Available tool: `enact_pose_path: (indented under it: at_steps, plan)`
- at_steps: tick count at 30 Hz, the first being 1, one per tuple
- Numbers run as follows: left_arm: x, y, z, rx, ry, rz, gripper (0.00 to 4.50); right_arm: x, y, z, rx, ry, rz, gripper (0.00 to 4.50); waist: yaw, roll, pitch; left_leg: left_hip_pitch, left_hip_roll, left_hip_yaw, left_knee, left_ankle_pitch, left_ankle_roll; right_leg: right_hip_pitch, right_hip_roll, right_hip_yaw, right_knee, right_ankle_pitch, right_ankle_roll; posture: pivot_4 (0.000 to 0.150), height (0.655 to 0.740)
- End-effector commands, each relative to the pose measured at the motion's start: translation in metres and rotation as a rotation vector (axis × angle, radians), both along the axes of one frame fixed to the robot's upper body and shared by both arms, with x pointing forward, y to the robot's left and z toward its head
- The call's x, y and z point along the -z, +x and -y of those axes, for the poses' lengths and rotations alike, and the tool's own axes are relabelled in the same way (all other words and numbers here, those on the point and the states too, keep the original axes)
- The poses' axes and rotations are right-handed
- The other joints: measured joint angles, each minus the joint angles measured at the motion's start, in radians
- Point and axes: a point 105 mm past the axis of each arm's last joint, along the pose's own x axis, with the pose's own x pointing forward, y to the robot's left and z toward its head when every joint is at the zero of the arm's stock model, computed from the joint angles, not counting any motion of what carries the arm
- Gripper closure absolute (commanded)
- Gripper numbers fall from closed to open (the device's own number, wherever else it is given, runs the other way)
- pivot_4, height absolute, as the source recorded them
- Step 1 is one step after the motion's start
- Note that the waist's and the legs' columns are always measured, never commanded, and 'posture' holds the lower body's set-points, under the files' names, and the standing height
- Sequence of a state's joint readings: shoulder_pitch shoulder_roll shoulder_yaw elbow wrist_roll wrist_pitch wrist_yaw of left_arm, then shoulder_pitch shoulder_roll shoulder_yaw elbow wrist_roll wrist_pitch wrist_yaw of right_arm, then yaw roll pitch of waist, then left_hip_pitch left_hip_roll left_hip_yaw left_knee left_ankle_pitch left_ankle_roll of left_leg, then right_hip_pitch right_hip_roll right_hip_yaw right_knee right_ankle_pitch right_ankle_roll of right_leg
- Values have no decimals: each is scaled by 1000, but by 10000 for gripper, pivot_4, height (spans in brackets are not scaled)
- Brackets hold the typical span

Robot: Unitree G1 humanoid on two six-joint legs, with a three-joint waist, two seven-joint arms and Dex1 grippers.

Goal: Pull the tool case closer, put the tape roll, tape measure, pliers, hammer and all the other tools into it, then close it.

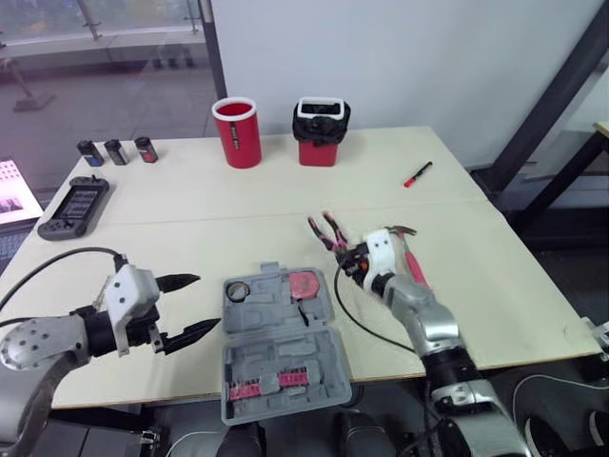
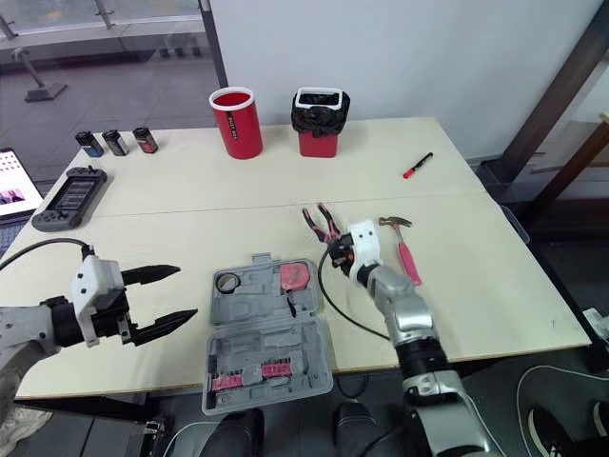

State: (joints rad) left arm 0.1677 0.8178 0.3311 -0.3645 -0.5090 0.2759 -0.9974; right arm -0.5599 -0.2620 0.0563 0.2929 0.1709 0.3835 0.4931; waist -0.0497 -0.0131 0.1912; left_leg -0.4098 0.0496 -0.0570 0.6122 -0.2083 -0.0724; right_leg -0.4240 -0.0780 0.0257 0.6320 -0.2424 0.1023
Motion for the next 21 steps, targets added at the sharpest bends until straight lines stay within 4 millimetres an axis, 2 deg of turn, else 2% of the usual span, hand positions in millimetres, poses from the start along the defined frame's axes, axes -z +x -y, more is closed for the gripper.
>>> enact_pose_path:
  at_steps: [1,5,7,10,14,21]
  plan:
    - [0,-2,-15,-36,16,38,0,-54,-9,-23,-295,-107,135,35506,2,0,0,0,0,0,0,0,0,0,0,0,0,0,0,1500,7400]
    - [5,-4,-38,-108,11,41,0,-73,-35,-41,-631,-276,126,35506,5,-1,0,0,0,0,-2,0,0,0,0,0,0,-1,1,1500,7400]
    - [8,-9,-44,-123,8,32,0,-66,-48,-47,-770,-391,97,35506,4,-1,0,0,0,0,-2,0,0,-1,0,0,-1,-1,1,1500,7400]
    - [13,-16,-46,-142,-3,17,0,-53,-64,-55,-911,-467,50,35506,5,-1,0,-1,0,0,-2,0,0,0,0,0,-1,-1,1,1500,7400]
    - [21,-27,-48,-174,-15,-3,0,-29,-75,-62,-1003,-548,18,35506,5,-2,0,-1,0,0,-1,0,0,-1,0,0,-1,-1,1,1500,7400]
    - [29,-43,-48,-198,-23,-34,0,-17,-73,-78,-1005,-565,-2,35506,6,-2,0,-1,0,0,0,0,0,-1,0,0,0,-1,0,1500,7400]
